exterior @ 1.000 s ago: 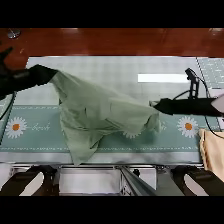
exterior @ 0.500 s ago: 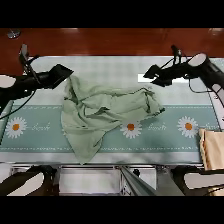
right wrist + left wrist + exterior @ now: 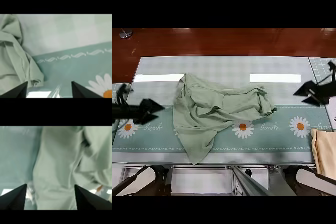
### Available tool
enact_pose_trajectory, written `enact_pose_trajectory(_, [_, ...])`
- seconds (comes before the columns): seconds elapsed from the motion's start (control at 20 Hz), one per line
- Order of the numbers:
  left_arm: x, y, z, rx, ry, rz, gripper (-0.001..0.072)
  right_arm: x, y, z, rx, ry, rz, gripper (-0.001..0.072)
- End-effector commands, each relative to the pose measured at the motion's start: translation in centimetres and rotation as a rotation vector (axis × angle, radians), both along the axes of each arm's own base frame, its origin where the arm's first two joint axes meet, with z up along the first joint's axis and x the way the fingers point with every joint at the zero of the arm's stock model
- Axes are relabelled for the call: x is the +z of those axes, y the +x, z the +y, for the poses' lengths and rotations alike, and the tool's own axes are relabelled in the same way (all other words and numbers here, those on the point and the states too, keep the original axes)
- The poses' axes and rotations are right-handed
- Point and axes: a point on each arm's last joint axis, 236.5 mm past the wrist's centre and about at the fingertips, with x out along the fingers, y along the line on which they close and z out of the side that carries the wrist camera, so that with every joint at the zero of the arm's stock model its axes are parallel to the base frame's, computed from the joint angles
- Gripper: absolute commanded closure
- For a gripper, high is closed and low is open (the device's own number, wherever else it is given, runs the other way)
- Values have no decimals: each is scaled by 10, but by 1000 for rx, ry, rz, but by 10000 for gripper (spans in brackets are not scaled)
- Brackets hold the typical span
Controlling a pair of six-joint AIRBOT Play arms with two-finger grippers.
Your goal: Fold the shirts.
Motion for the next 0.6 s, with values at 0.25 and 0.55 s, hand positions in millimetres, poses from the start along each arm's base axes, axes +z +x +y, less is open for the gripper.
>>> enact_pose_trajectory(0.25, [-50,-39,-47,150,-209,40,5,-44,-87,89,-49,279,-88,92])
enact_pose_trajectory(0.55, [-63,-24,-83,66,-134,-26,8,-54,-89,84,-85,257,-62,92])
